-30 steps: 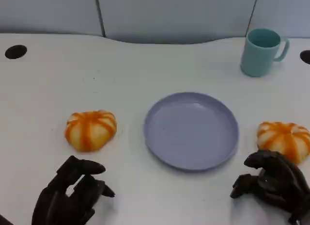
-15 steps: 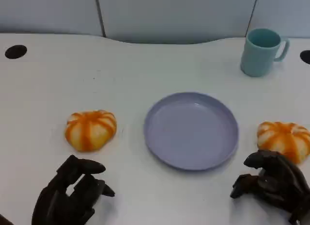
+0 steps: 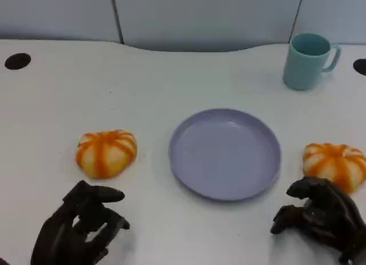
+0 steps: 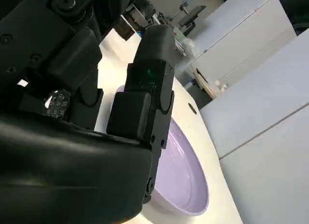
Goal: Grasp the bread from the table and place it into the plate.
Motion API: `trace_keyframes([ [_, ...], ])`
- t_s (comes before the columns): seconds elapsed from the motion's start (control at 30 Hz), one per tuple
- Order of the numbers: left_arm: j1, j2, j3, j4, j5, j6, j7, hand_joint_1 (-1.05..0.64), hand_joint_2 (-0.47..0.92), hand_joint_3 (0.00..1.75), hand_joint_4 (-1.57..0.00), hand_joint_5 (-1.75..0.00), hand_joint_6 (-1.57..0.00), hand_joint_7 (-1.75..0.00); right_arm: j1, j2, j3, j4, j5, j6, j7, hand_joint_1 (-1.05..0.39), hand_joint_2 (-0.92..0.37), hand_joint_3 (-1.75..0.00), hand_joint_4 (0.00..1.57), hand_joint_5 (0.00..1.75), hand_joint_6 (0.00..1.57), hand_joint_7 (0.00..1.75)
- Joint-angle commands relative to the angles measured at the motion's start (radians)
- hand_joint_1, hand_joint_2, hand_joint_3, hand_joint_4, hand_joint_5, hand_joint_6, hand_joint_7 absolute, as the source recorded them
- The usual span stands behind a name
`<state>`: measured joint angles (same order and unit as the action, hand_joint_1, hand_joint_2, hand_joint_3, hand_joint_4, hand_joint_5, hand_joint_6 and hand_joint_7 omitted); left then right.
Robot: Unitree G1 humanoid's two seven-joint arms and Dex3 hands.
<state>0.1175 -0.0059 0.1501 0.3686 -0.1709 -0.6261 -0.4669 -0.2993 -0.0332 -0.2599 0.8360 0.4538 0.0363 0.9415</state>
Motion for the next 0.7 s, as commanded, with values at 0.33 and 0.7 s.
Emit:
trace_keyframes([
  [0.33,-0.011,0.192,-0.019,-0.334,0.741,-0.026,0.423,-0.49,0.92,0.02,-0.23,-0.45,-0.40,0.00,0.038,0.006,0.013,-0.061,0.000,0.034,-0.046,-1.05,-0.38,0.00,1.57,0.35,1.57,0.15],
  [0.7,-0.097,0.331,-0.120,-0.515,1.134,0.328,0.428,-0.69,0.91,0.00,-0.05,-0.17,-0.19,0.00,0.040,0.004,0.027,-0.063,-0.011,0.024,-0.053,-1.05,-0.39,-0.01,1.57,0.36,1.57,0.15],
])
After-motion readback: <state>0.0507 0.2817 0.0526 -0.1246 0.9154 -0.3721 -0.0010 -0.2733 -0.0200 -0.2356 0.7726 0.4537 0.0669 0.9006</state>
